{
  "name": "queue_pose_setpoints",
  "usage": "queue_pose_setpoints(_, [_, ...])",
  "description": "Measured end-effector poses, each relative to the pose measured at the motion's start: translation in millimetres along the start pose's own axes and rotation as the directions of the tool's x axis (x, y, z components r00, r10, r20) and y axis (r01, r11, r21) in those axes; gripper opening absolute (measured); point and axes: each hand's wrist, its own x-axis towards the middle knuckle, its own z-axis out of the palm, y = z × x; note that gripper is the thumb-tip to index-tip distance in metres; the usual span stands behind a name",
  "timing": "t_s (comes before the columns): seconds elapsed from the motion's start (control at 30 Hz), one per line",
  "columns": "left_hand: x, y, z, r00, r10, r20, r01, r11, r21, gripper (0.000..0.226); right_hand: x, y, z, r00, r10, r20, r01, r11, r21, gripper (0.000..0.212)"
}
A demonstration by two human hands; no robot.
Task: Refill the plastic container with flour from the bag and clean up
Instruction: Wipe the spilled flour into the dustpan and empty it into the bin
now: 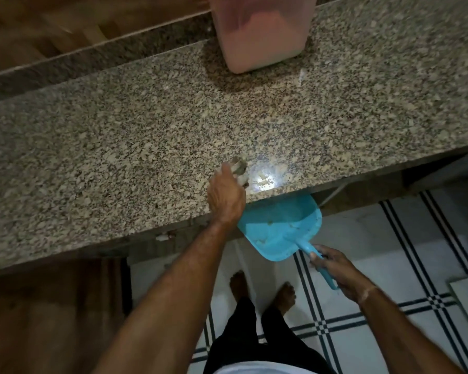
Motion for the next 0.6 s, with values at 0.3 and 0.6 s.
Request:
queue_pose_setpoints(0.3, [-10.4,-104.5,-61.9,0.984,-0.134,-0.117,0.175,0.847,0.502,0.031,3.9,-2.4,-2.3,0.999,-0.034,0.013,0.035,0.999,-0.02,0.025])
queue_pose_setpoints(0.6, [-6.8,42.9,30.2,0.998,-0.058,0.039,0.05,0.985,0.165,0.04,-4.0,8.7,-4.2,1.0,-0.007,-0.023,0.008,1.0,0.022,0.022])
